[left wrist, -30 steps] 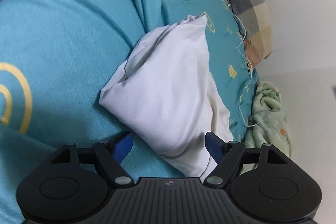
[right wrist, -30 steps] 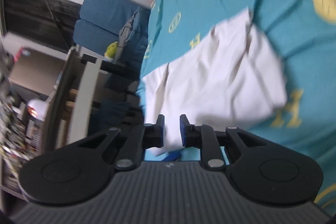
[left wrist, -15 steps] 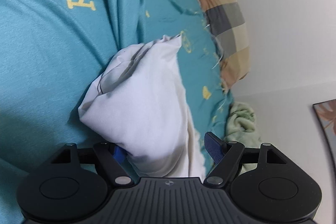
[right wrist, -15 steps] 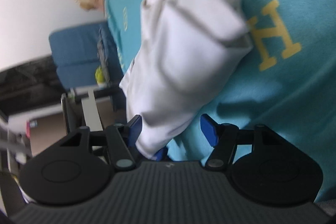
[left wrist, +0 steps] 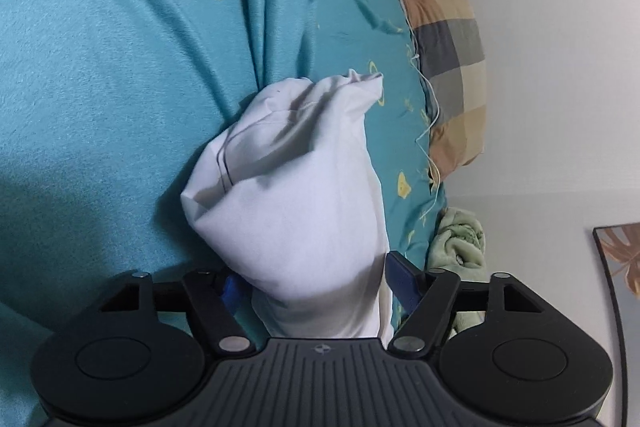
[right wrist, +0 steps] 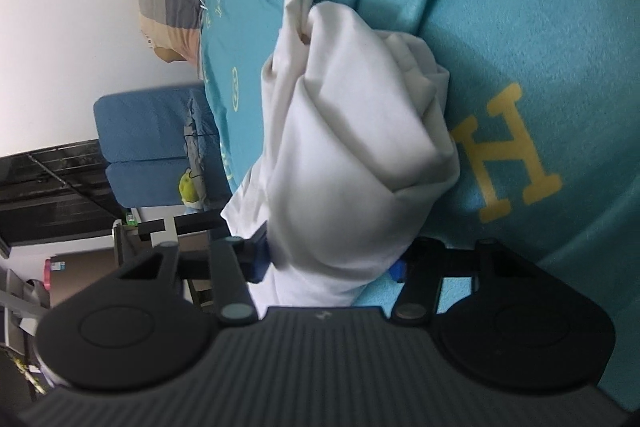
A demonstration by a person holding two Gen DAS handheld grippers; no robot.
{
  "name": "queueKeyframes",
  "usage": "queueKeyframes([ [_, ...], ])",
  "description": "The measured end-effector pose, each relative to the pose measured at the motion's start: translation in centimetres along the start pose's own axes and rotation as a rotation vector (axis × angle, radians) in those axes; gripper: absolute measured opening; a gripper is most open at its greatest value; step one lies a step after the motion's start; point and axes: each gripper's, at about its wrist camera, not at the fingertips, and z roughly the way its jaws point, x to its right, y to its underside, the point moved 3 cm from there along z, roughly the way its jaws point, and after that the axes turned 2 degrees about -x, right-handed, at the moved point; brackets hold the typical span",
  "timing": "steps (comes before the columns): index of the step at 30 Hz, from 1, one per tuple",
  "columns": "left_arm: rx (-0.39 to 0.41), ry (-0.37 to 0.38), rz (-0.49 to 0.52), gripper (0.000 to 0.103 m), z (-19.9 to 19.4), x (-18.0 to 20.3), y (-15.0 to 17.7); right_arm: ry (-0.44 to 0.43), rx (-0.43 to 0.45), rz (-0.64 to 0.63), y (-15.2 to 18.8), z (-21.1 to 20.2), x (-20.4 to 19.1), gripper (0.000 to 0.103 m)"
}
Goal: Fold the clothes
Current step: 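Grasp the folded shirt with both grippers and lift it off the sheet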
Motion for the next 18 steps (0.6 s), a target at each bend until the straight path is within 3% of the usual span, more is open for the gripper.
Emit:
queueKeyframes([
  [3, 0.002, -0.004, -0.001, 0.051, 0.4, -0.2, -0.3, 0.016, 0.014, -0.076, 0.0, -0.2, -0.8, 0.034],
  [8, 0.006, 0.017, 0.008, 0.031, 0.2, 0.6, -0.7, 0.007, 0.023, -0.14, -0.1, -0.9, -1.9, 0.029],
  [14, 0.012, 0.034, 0.043, 0.027, -2.9, 3.2, -0.2, -0.009, 0.013, -0.23, 1.2, -3.2, -4.4, 0.028],
  [18, 0.005, 0.025, 0.091, 0.027, -4.4, 6.0, 1.1, -0.045, 0.024, -0.222, 2.0, -5.9, -4.8, 0.027],
])
